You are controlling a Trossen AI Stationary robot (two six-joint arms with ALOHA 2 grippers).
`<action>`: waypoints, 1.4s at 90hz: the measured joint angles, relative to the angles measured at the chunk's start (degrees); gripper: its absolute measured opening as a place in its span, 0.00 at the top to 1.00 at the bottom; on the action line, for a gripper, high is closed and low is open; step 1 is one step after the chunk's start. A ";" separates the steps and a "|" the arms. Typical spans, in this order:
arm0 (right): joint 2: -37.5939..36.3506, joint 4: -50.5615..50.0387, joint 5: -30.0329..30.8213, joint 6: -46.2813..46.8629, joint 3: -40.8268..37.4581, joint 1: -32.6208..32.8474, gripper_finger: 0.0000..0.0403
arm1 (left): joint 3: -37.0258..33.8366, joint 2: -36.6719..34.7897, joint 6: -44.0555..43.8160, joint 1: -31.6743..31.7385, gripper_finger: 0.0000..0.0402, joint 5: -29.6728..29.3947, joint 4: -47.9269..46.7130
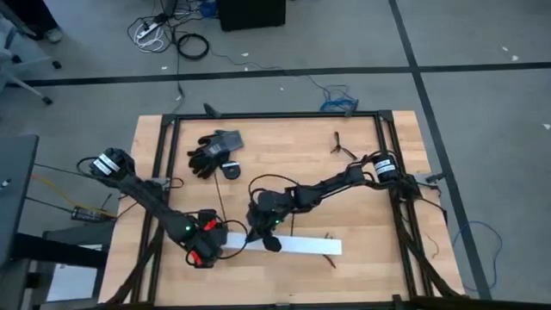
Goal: Ziptie cables
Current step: Close the white cable duct cover
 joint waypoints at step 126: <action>-0.38 -12.49 7.63 0.25 0.09 -0.44 1.00 | -0.02 -0.02 -12.37 0.09 0.40 3.53 0.68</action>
